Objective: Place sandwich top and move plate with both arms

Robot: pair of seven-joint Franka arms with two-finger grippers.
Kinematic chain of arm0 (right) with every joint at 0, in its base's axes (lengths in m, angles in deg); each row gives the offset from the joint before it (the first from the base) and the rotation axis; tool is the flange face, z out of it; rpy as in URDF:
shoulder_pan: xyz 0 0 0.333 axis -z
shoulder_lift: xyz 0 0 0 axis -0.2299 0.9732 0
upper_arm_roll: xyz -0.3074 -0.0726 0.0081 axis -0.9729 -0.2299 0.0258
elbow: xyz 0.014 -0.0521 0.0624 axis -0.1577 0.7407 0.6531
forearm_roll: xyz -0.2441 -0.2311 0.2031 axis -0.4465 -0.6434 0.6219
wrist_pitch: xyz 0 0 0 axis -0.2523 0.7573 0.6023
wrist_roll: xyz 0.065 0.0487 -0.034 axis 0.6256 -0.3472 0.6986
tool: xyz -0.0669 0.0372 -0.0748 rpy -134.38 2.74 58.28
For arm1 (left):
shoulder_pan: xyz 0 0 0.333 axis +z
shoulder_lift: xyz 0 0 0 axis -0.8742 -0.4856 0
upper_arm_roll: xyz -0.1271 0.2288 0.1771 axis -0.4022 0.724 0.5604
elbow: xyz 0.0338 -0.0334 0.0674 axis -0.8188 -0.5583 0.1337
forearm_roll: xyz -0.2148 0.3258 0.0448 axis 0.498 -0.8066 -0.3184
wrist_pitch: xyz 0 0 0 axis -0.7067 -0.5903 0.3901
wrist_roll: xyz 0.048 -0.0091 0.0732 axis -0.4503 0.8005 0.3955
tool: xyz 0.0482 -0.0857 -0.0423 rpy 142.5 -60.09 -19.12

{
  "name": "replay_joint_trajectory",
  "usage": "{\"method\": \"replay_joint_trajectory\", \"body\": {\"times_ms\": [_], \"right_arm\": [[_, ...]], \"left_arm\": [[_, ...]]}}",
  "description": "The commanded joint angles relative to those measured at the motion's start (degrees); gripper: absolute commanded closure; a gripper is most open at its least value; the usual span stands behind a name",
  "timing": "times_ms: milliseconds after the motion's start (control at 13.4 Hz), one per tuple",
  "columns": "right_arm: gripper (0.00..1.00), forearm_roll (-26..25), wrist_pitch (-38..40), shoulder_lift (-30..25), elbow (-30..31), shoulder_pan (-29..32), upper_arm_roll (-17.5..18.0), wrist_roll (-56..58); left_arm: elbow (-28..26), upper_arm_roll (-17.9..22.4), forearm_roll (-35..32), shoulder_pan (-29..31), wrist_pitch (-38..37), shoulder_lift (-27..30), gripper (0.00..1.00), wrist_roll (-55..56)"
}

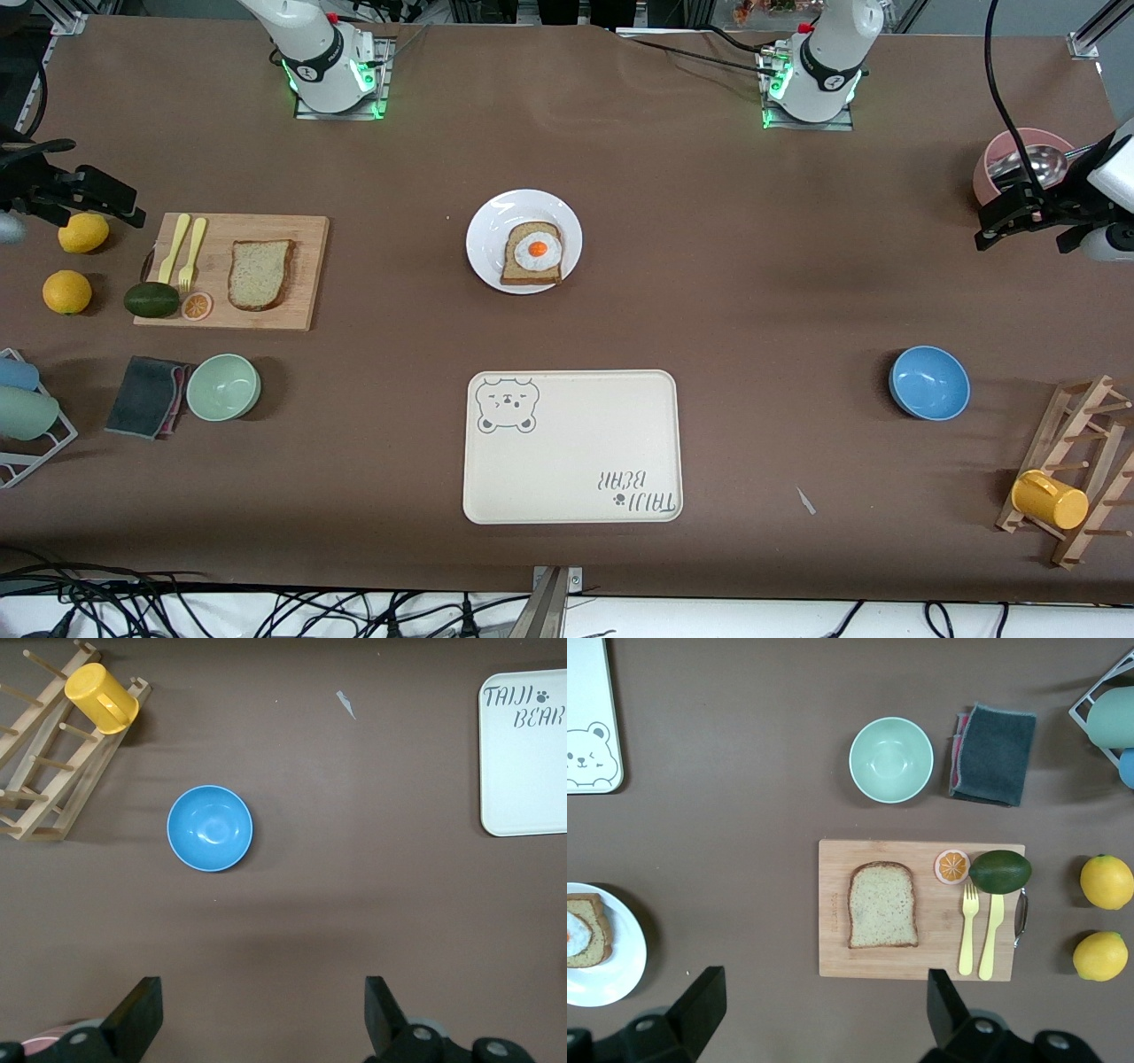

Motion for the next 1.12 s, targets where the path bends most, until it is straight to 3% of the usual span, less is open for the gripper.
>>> {"method": "replay_joint_trajectory", "body": {"times_ms": [0, 1042], "right_arm": [[0.0, -0.6, -1.1, -0.4, 0.7, 0.9, 0.7, 0.8], [0.0, -0.6, -0.5, -0.4, 0.7, 0.8, 0.7, 0.8]], "left_arm": [[0.6, 0.0, 1.5, 0.1, -0.3, 0.0, 0.0, -0.3], [0.7, -0.1, 1.5, 0.1, -0.2, 0.0, 0.0, -0.3]]}}
